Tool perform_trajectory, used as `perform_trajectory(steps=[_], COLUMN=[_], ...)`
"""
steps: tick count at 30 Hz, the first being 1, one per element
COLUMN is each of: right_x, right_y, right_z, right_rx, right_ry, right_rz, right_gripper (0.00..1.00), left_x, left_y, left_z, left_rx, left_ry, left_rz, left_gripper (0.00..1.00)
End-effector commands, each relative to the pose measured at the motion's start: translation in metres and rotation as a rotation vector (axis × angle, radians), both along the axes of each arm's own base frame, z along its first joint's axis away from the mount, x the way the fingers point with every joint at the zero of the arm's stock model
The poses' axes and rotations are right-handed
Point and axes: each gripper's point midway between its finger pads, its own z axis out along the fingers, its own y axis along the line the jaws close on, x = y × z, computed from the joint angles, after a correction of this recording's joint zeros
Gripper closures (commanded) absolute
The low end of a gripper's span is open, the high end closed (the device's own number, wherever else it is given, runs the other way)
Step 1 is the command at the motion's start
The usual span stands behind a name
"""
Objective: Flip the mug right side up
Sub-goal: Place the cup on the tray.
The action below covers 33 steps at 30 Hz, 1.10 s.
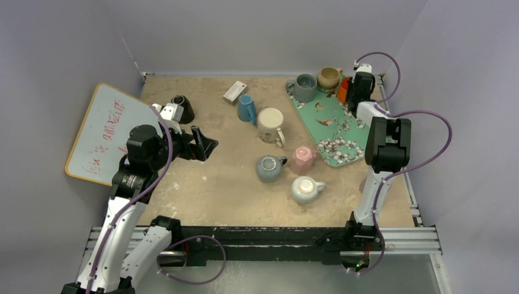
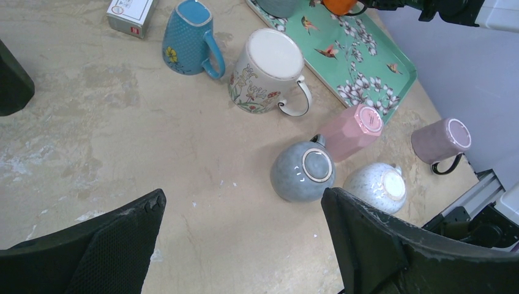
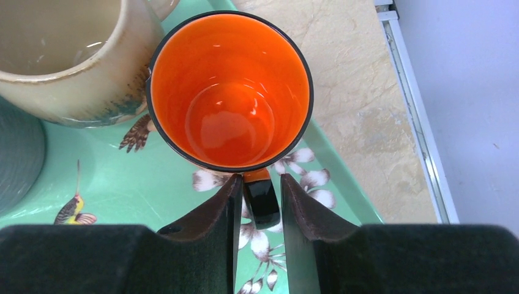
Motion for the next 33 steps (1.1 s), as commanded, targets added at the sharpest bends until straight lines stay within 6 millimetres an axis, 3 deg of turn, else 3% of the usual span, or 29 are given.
perform_trajectory(steps=[1, 10, 23, 28, 33], right_x=[0.008, 0.019, 0.025, 0.021, 0.009], right_y=[-0.023, -0.026, 0.005, 0.004, -0.001], right_z=[0.038, 0.043, 0.029, 0.034, 0.053], right_rx=[-0.041, -0.066, -0.026, -0.030, -0.004], right_ry=[-0.089, -0.130, -0.164, -0.163, -0.163], right_rz=[-0.027, 0.056, 0.266, 0.256, 0.192], right_gripper=[0.70, 0.74, 0.80, 0.76, 0.63], left_x=[0.001, 0.001, 0.003, 0.004, 0.005], left_y=[0.000, -0.001, -0.002, -0.001, -0.001], left_z=[0.000, -0.002, -0.004, -0.004, -0.006], left_rx=[0.010, 0.010, 0.010, 0.012, 0.015], left_ry=[-0.011, -0.005, 0.003, 0.004, 0.011], left_rz=[-0.005, -0.009, -0.012, -0.008, -0.003], left_gripper=[0.00, 0.00, 0.00, 0.00, 0.00])
